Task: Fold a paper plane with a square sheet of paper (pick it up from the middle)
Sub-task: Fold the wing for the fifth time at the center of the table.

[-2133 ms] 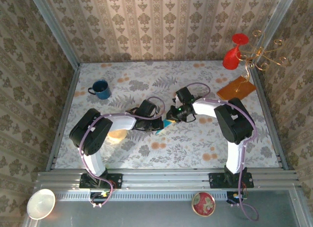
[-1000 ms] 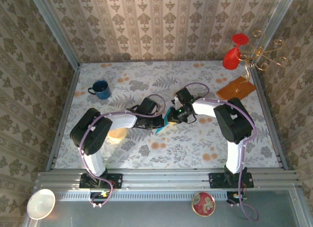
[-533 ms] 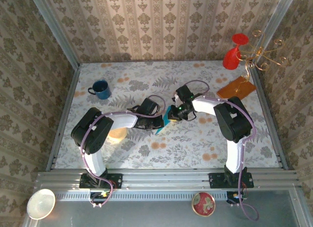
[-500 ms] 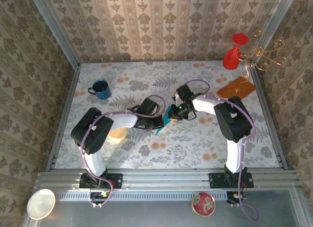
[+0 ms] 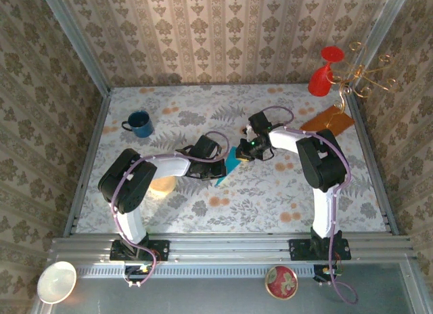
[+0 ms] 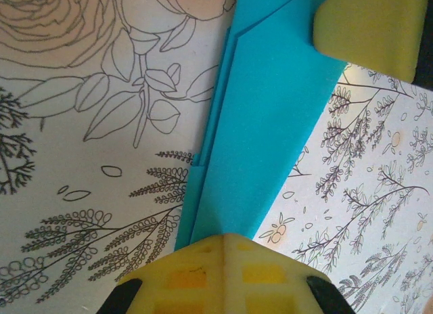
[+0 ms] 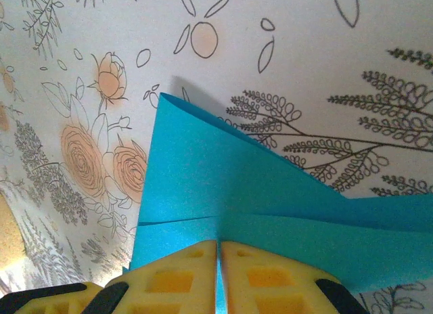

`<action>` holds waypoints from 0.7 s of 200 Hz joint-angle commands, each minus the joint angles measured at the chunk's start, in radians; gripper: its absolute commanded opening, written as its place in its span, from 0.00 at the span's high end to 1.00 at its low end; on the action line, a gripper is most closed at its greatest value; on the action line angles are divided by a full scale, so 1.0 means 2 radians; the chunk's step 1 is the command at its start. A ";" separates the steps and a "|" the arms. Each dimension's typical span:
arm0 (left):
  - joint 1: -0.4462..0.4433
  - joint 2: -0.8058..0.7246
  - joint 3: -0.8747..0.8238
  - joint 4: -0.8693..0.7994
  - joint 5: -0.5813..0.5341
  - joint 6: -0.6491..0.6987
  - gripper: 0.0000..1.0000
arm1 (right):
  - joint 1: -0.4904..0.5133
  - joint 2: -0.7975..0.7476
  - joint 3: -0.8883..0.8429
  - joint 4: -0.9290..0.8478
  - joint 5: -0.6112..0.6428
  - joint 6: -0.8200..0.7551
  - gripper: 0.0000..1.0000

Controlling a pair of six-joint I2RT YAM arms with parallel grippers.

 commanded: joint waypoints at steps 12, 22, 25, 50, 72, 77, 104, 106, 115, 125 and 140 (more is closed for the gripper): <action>0.005 0.013 -0.021 -0.080 -0.017 0.014 0.96 | -0.034 0.035 0.000 0.015 0.002 -0.009 0.85; 0.006 0.013 -0.024 -0.081 -0.018 0.013 0.96 | -0.045 0.037 -0.003 0.028 -0.011 -0.004 0.85; 0.006 0.013 -0.025 -0.081 -0.018 0.013 0.96 | -0.048 0.036 -0.004 0.034 -0.015 -0.002 0.85; 0.007 0.016 -0.032 -0.082 -0.018 0.012 0.97 | -0.071 0.035 -0.005 0.070 -0.037 0.012 0.85; 0.008 0.018 -0.033 -0.079 -0.016 0.012 0.97 | -0.083 0.039 0.010 0.075 -0.032 0.013 0.85; 0.008 0.018 -0.032 -0.078 -0.016 0.012 0.97 | -0.085 0.040 0.013 0.075 -0.029 0.013 0.85; 0.007 0.019 -0.028 -0.075 -0.013 0.014 0.97 | -0.087 0.032 0.024 0.079 -0.025 0.009 0.86; 0.008 0.019 -0.027 -0.074 -0.013 0.013 0.97 | -0.087 0.029 0.023 0.080 -0.026 0.008 0.86; 0.008 0.020 -0.026 -0.071 -0.011 0.013 0.97 | -0.084 0.015 0.014 0.091 -0.032 0.011 0.86; 0.008 0.022 -0.022 -0.071 -0.011 0.013 0.97 | -0.081 -0.012 -0.004 0.107 -0.032 0.014 0.86; 0.008 0.024 -0.017 -0.071 -0.011 0.013 0.97 | -0.078 -0.061 -0.043 0.135 -0.023 0.021 0.86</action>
